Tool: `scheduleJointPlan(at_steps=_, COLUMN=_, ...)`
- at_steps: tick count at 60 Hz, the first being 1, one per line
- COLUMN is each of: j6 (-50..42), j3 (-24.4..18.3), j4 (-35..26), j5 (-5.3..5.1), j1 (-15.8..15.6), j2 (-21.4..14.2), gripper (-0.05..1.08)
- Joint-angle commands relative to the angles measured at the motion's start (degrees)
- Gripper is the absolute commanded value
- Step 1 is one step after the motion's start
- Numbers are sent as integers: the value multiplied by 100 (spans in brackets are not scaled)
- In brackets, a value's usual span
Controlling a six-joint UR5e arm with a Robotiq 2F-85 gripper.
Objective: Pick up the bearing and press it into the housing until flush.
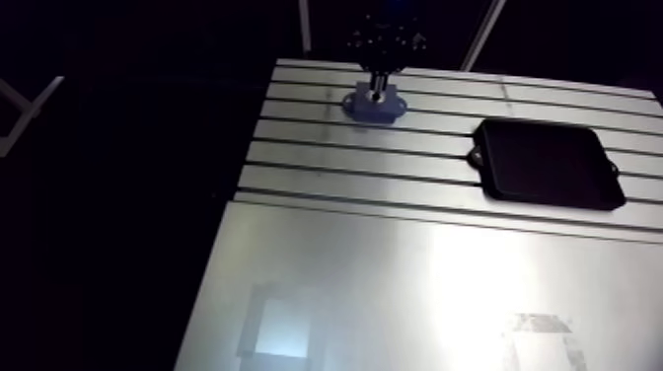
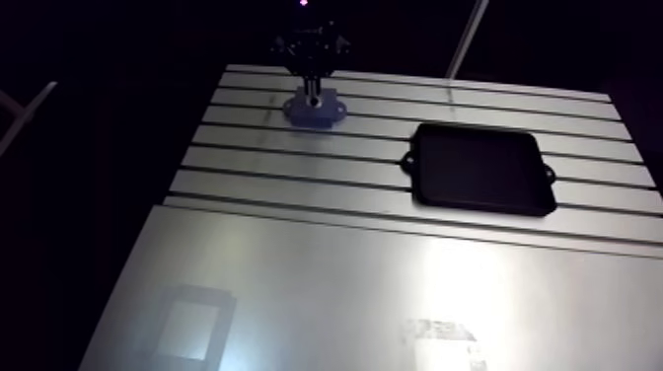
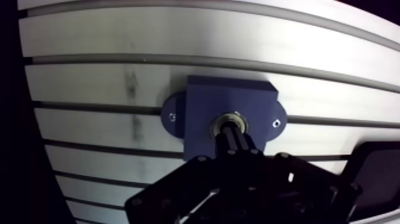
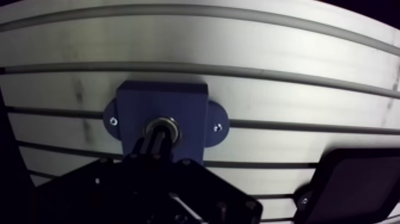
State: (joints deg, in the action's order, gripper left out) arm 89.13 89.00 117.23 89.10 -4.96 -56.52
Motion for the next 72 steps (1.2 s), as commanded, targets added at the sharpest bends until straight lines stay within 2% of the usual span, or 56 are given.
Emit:
scheduleJointPlan(at_steps=1, j6=20, j3=-29, j4=-96, j5=-3, j1=4, j2=-209, gripper=108)
scheduleJointPlan(at_steps=10, j6=90, j3=-28, j4=-191, j5=-11, j1=4, j2=-323, gripper=107)
scheduleJointPlan(at_steps=13, j6=100, j3=-35, j4=-265, j5=5, j1=4, j2=-376, gripper=103)
scheduleJointPlan(at_steps=14, j6=92, j3=-59, j4=-363, j5=21, j1=4, j2=-395, gripper=86)
scheduleJointPlan(at_steps=15, j6=92, j3=-59, j4=-363, j5=21, j1=4, j2=-395, gripper=86)
scheduleJointPlan(at_steps=16, j6=99, j3=-107, j4=-527, j5=38, j1=4, j2=-420, gripper=45)
scheduleJointPlan(at_steps=17, j6=99, j3=-107, j4=-527, j5=38, j1=4, j2=-420, gripper=45)
scheduleJointPlan(at_steps=18, j6=107, j3=-174, j4=-746, j5=48, j1=11, j2=-446, gripper=3)
scheduleJointPlan(at_steps=24, j6=150, j3=-301, j4=-1222, j5=68, j1=21, j2=-597, gripper=0)
scheduleJointPlan(at_steps=30, j6=340, j3=-427, j4=-1393, j5=67, j1=37, j2=-816, gripper=0)
scheduleJointPlan(at_steps=36, j6=531, j3=-532, j4=-1724, j5=142, j1=95, j2=-1084, gripper=0)
scheduleJointPlan(at_steps=37, j6=553, j3=-544, j4=-1852, j5=169, j1=152, j2=-1166, gripper=0)
scheduleJointPlan(at_steps=49, j6=589, j3=-562, j4=-2221, j5=173, j1=472, j2=-1679, gripper=0)
scheduleJointPlan(at_steps=55, j6=769, j3=-564, j4=-2568, j5=208, j1=629, j2=-1950, gripper=0)
scheduleJointPlan(at_steps=72, j6=908, j3=-555, j4=-2806, j5=244, j1=724, j2=-2317, gripper=0)
